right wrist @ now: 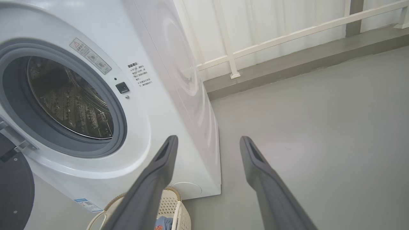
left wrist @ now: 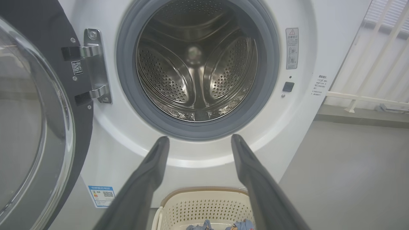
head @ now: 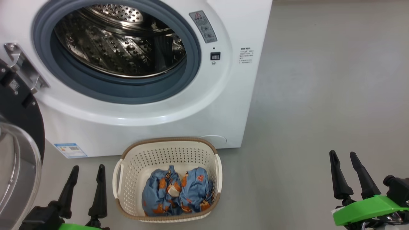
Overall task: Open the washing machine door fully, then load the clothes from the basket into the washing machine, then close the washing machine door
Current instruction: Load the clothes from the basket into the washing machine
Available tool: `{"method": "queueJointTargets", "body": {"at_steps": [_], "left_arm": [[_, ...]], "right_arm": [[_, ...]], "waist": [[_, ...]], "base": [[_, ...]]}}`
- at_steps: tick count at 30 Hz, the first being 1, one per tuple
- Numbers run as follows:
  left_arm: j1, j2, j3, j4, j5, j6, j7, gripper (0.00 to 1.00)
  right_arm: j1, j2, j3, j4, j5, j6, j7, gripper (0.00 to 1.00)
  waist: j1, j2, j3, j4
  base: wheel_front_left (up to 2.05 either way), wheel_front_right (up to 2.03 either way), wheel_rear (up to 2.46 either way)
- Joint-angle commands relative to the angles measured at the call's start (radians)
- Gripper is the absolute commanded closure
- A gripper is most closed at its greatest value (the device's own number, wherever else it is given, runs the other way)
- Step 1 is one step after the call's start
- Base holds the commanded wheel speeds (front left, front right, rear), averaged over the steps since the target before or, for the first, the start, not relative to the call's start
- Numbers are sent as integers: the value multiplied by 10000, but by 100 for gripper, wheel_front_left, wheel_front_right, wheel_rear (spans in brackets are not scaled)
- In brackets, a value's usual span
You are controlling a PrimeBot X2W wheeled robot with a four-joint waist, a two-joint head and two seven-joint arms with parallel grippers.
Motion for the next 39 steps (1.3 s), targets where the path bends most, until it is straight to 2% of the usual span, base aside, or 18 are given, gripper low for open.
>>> {"method": "queueJointTargets", "body": {"at_steps": [1, 15, 21, 31, 39], "left_arm": [[-460, 258, 245, -208, -60, -21, -65, 0], [-387, 211, -67, -40, -275, -21, -65, 0], [-396, 124, -550, 314, -469, -21, -65, 0], [-1093, -201, -1232, 2208, -808, -21, -65, 0], [-2198, -99, -1789, 3806, -759, -21, -65, 0]], "right_arm": [[-408, -118, 140, -268, -61, 77, -122, 0], [-366, -103, 177, -242, -43, 77, -122, 0], [-398, -29, 221, -250, -58, 77, -122, 0], [-729, 161, 266, -344, -87, 77, -122, 0], [-1219, 316, 203, -486, -181, 77, -122, 0]], "waist": [[1, -1, 0, 7], [1, -1, -9, 144], [1, -1, 85, 138], [1, -1, 958, -55], [1, -1, 2067, -191]], "base": [[115, -115, 0], [31, -31, 0], [0, 0, 0], [0, 0, 0], [0, 0, 0]]}}
